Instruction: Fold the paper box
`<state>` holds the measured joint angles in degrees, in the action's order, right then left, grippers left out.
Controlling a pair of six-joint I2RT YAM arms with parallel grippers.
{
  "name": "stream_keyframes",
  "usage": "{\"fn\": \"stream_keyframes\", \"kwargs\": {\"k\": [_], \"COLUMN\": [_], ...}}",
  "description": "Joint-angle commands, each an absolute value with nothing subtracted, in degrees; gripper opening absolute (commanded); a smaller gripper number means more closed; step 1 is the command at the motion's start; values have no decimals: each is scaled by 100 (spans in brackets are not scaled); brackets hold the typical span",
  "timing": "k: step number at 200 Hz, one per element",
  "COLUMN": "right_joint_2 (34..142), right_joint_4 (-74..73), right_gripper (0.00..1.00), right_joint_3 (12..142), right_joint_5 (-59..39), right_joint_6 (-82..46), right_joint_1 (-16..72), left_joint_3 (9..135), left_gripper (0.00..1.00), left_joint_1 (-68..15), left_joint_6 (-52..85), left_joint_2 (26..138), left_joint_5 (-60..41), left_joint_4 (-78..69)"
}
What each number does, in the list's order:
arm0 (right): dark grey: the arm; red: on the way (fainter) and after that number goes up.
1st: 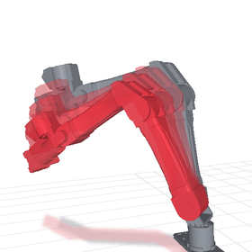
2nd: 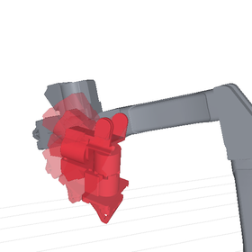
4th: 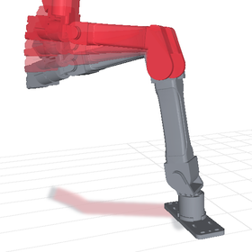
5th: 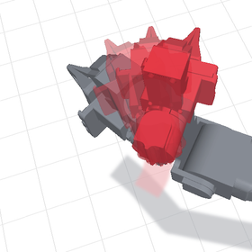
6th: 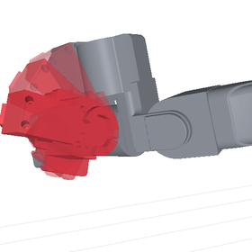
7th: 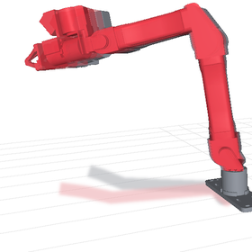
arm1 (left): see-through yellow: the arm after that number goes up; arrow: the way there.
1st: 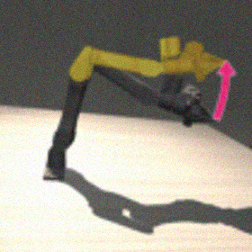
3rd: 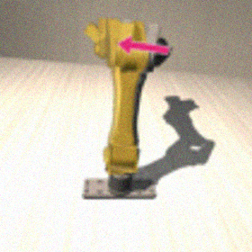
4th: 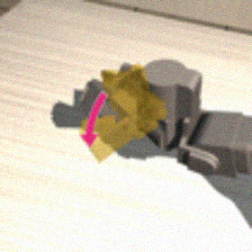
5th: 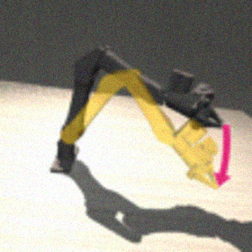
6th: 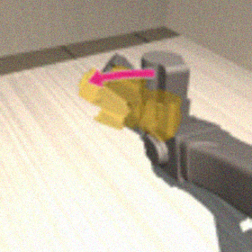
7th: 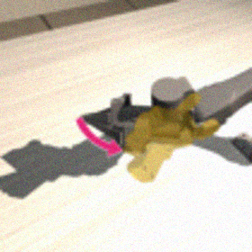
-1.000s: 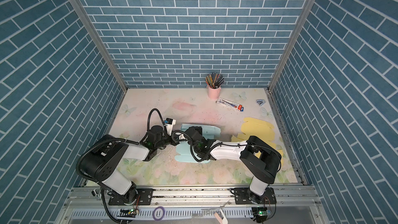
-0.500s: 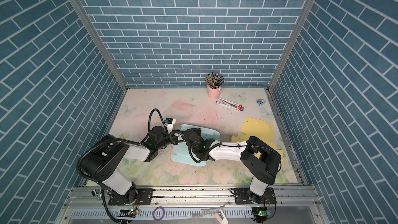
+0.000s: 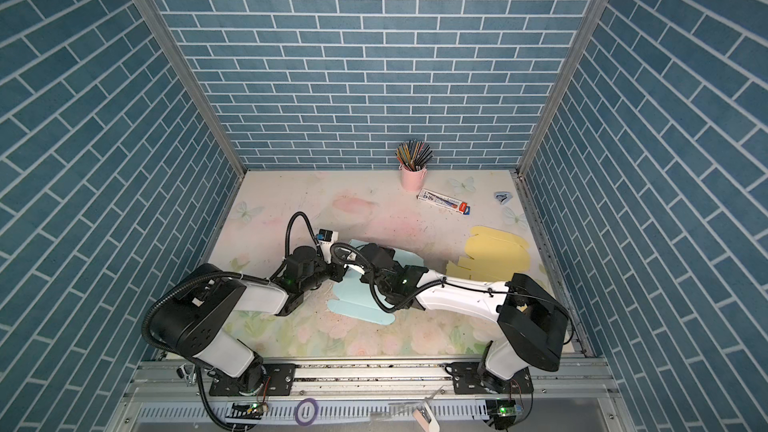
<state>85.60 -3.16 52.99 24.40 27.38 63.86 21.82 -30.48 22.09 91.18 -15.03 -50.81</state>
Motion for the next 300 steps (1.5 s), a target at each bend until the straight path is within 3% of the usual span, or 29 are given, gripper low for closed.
{"fn": "stream_keyframes", "kwargs": {"k": [1,20,47,88,165,300], "right_joint_2": [7991,7534,7404,8604,10011,10024], "right_joint_4": [182,390,828,1724,2462,1888], "right_gripper": [37,46,49,46,44,36], "right_joint_3": [5404,5452,5739,6667,7607,6918], "right_joint_5": [2053,1579,180,-1523,-2180,-3090], "right_joint_6": [1489,721,-285,-1116,-1063,-1833], "right_joint_1": [6416,6258,5503,4287,3974,3981], "left_joint_3": [2154,2188,2269,2294,2345,2488], "left_gripper": [25,25,24,24,23,24], "left_joint_1": [-3115,-3121,-3146,-3175,-3190,-3305], "left_joint_6": [2031,1996,1917,1873,1850,1701], "left_joint_2": [8965,8982,9008,9008,9079,9166], "left_joint_5": [-1363,-1362,-1363,-1338,-1266,-943], "left_joint_4": [-5077,-5041,-4957,-4911,-4878,-4756]}}
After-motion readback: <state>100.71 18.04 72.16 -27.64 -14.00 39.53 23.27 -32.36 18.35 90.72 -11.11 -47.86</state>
